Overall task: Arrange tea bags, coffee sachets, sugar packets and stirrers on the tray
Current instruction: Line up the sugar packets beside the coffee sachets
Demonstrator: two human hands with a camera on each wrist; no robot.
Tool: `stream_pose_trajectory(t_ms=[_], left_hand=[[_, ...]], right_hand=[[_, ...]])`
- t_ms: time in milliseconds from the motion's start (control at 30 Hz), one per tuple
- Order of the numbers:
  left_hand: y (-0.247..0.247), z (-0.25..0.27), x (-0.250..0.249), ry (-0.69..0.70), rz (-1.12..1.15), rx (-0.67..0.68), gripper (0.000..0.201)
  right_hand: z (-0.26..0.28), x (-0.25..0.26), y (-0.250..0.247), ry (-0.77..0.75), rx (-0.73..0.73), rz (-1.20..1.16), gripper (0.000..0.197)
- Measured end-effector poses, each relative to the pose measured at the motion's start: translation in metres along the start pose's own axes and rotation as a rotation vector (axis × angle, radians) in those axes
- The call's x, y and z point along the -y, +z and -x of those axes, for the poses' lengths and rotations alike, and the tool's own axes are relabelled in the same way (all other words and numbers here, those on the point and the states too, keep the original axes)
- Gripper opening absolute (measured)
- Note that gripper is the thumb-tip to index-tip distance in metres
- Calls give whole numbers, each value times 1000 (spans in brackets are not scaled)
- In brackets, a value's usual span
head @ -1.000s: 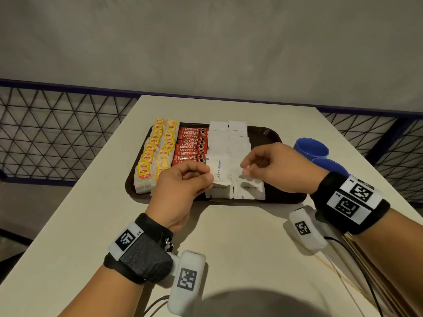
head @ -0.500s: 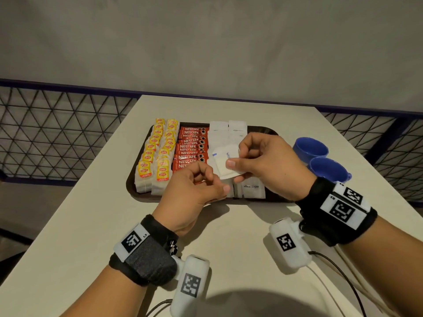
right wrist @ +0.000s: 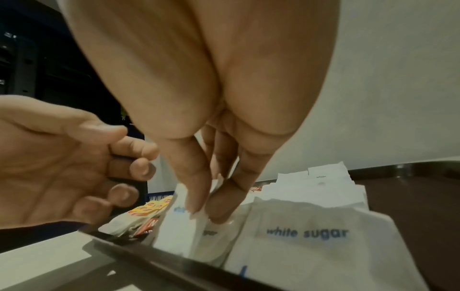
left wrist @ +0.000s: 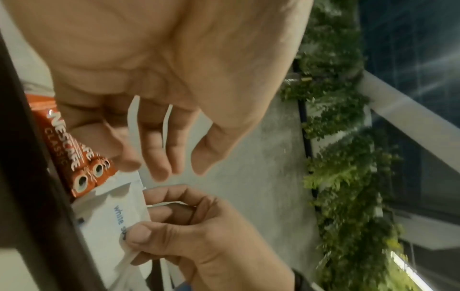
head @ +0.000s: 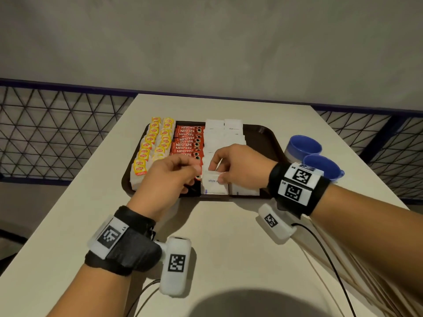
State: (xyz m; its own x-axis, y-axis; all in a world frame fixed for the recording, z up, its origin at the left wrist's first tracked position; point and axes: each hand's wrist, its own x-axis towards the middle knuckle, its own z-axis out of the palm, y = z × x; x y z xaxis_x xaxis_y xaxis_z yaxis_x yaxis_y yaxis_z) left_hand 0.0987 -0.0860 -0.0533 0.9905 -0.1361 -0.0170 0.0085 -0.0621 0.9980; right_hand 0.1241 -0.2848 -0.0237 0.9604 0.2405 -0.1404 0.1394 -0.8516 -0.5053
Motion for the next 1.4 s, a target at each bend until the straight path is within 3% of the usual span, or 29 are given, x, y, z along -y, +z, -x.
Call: stream_pose_trajectory(t_ms=[133, 200, 267, 300, 433, 567, 733, 867, 1067, 1400], left_hand=[[6, 5, -1, 8, -236, 108, 8], [6, 4, 1, 9, -338, 102, 6], [6, 3, 0, 2, -441, 93, 19], [7, 2, -1, -3, -487, 97, 27], [12, 4, -2, -19, -641, 159, 41], [18, 7, -2, -10, -779, 199, 37], [23, 11, -4, 0, -844, 237, 34], [5, 10, -11, -56, -770, 165, 23], [-19, 6, -17, -85, -998, 262, 17], [-11, 8, -15, -51, -949, 229, 19]], right_hand=[[-1, 0, -4, -11, -12, 28, 31], [4, -4, -15, -9, -80, -11, 20], [14, -13, -31, 41, -172, -65, 9], [19, -21, -38, 82, -199, -80, 13], [46, -46, -42, 245, -117, -11, 22], [66, -53, -21, 227, -40, -32, 15], [71, -54, -6, 168, -41, 7, 16], [66, -56, -15, 187, -44, -19, 13], [46, -52, -37, 260, 1, -83, 15], [24, -48, -39, 286, 42, -98, 19]])
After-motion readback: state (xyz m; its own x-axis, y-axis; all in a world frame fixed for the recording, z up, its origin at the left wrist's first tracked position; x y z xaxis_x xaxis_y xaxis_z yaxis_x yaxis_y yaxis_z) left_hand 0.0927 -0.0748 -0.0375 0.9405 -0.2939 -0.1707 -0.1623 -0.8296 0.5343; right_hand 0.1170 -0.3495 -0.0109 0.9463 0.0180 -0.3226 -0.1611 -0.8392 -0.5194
